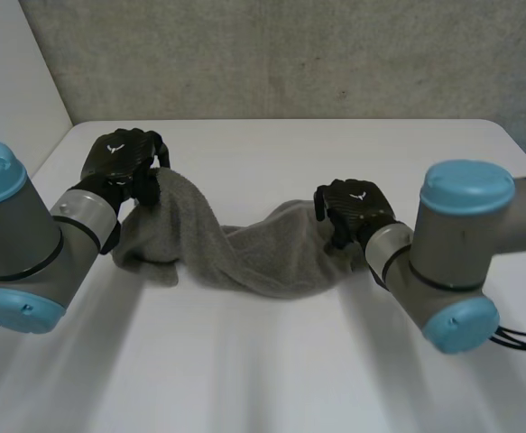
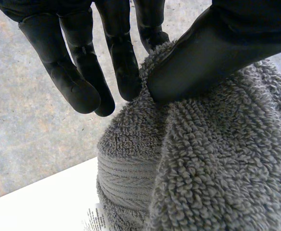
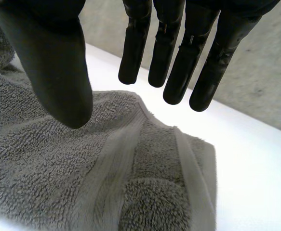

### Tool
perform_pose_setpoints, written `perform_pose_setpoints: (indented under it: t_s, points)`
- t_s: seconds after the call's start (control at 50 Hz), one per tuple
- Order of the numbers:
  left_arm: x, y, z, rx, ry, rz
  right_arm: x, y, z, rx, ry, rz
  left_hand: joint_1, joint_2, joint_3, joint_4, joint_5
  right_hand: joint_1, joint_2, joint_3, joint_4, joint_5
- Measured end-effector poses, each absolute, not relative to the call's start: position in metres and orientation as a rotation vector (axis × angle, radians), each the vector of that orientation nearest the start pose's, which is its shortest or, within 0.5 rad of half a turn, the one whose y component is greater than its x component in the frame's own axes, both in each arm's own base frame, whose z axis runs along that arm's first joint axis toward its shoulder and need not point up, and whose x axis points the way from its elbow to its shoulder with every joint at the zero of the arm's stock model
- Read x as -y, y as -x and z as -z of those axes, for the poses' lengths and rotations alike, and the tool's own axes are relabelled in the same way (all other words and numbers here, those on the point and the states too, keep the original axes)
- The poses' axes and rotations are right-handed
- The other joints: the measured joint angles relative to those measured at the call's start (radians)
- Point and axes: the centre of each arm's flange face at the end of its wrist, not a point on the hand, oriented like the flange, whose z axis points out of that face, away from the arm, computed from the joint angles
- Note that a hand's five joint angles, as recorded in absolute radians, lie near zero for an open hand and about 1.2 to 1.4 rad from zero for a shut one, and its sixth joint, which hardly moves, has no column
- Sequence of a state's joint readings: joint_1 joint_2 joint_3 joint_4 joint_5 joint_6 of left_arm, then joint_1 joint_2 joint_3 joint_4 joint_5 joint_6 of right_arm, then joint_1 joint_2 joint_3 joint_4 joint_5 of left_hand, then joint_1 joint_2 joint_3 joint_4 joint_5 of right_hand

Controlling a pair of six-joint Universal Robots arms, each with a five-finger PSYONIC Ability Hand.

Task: Fold the towel.

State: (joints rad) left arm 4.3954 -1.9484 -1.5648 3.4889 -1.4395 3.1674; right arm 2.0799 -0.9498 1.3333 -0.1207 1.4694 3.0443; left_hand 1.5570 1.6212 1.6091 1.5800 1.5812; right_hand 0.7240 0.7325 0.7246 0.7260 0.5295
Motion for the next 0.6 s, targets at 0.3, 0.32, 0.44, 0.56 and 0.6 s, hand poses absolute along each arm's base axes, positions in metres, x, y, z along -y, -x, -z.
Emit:
perform_pose_setpoints:
  t_s: [0.3, 0.32, 0.44, 0.56, 0.6]
  points:
    - [0.302, 0.253, -0.218, -2.419, -0.601, 2.377, 0.340, -0.346, -0.144, -2.104, 0.843, 1.665, 0.000, 0.000, 0.000, 0.000, 0.000, -0.089, -0.069, -0.079, -0.085, -0.092]
    - [0.302, 0.253, -0.218, -2.419, -0.602, 2.377, 0.343, -0.347, -0.142, -2.101, 0.856, 1.671, 0.000, 0.000, 0.000, 0.000, 0.000, -0.098, -0.078, -0.086, -0.093, -0.100]
    - [0.302, 0.253, -0.218, -2.419, -0.602, 2.378, 0.351, -0.356, -0.128, -2.078, 0.908, 1.693, 0.000, 0.000, 0.000, 0.000, 0.000, -0.182, -0.176, -0.177, -0.172, -0.184]
    - [0.302, 0.253, -0.218, -2.420, -0.603, 2.376, 0.354, -0.366, -0.117, -2.041, 0.937, 1.681, 0.000, 0.000, 0.000, 0.000, 0.000, -0.211, -0.206, -0.205, -0.205, -0.217]
    - [0.302, 0.253, -0.217, -2.420, -0.603, 2.376, 0.354, -0.370, -0.115, -2.020, 0.949, 1.670, 0.000, 0.000, 0.000, 0.000, 0.000, -0.211, -0.206, -0.205, -0.205, -0.217]
